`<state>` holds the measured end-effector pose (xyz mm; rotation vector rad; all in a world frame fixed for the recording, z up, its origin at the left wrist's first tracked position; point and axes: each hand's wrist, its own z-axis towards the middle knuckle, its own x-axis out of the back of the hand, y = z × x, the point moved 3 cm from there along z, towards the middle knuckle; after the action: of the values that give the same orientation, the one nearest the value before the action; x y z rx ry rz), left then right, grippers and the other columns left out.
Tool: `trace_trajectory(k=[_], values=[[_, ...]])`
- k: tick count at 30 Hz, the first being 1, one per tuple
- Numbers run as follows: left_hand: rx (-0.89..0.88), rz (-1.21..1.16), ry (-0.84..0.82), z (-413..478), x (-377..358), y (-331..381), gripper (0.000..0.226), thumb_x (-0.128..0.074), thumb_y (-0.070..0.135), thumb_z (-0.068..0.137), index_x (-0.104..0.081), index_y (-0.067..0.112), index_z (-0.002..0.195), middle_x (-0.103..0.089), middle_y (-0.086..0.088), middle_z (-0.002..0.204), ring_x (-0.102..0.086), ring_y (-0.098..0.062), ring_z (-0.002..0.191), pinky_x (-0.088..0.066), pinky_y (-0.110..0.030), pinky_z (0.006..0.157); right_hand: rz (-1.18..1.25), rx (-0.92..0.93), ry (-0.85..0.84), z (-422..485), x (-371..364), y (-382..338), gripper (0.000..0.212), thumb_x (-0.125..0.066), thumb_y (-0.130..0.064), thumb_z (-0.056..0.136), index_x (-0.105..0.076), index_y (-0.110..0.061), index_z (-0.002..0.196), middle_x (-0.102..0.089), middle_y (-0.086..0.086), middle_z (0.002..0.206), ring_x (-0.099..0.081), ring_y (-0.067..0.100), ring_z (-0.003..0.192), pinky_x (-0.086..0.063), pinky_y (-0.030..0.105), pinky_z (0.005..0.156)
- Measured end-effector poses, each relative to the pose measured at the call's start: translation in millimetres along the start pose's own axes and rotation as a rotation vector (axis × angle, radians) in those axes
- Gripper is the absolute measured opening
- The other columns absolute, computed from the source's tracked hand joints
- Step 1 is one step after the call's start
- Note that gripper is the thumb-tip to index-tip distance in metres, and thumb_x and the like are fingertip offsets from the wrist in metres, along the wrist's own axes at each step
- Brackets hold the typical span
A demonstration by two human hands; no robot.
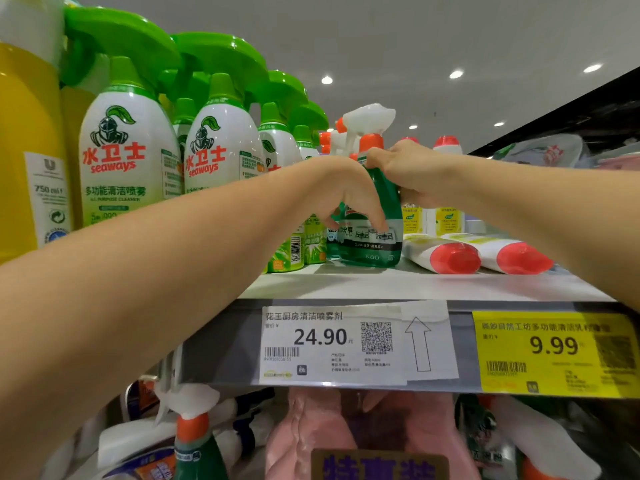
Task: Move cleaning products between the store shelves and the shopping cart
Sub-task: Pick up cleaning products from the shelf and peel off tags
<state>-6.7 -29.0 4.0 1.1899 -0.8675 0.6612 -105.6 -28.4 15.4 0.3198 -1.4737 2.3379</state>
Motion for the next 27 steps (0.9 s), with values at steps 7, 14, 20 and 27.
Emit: trace_trajectory(k=[7, 14, 20, 27], values=[[-0.049, 0.245, 0.130, -22, -4, 6, 0.071, -0.067, 0.045, 0.085, -0.038, 0.017, 0.143, -0.049, -0.006, 0.138, -0.048, -0.029, 0.125, -0.044, -0.039, 0.105, -0.213, -0.055, -0.014, -6, 5, 0, 0.029, -0.033, -0.017, 0.103, -0.058, -0.007, 0.115, -0.064, 0.010, 0.110, -0.060, 0.026, 0.104, -0.048, 0.052, 0.095], [-0.133, 0.269, 0.208, -21, -10, 6, 0.063, -0.059, 0.044, 0.091, -0.035, 0.019, 0.144, -0.053, 0.001, 0.128, -0.048, -0.020, 0.124, -0.041, -0.020, 0.080, -0.449, -0.044, -0.045, -14, 10, -10, 0.035, -0.062, -0.036, 0.094, -0.057, -0.005, 0.111, -0.066, 0.013, 0.099, -0.064, 0.026, 0.082, -0.058, 0.043, 0.073], [-0.076, 0.611, 0.106, -10, 2, -1, 0.058, -0.069, 0.032, 0.087, -0.045, 0.013, 0.137, -0.058, -0.007, 0.124, -0.058, -0.025, 0.109, -0.049, -0.032, 0.090, -0.476, -0.091, -0.172, -10, 13, -13, 0.029, -0.058, -0.020, 0.097, -0.053, -0.004, 0.121, -0.062, 0.015, 0.118, -0.066, 0.035, 0.099, -0.058, 0.048, 0.083], [-0.193, 0.821, 0.234, -12, -12, 16, 0.011, -0.047, 0.016, 0.099, -0.050, 0.011, 0.109, -0.040, -0.004, 0.073, -0.044, -0.020, 0.084, -0.043, -0.031, 0.080, -0.650, -0.098, -0.256, -11, 2, -6, 0.027, -0.065, -0.002, 0.088, -0.054, -0.006, 0.113, -0.065, 0.019, 0.109, -0.066, 0.036, 0.101, -0.055, 0.047, 0.091]])
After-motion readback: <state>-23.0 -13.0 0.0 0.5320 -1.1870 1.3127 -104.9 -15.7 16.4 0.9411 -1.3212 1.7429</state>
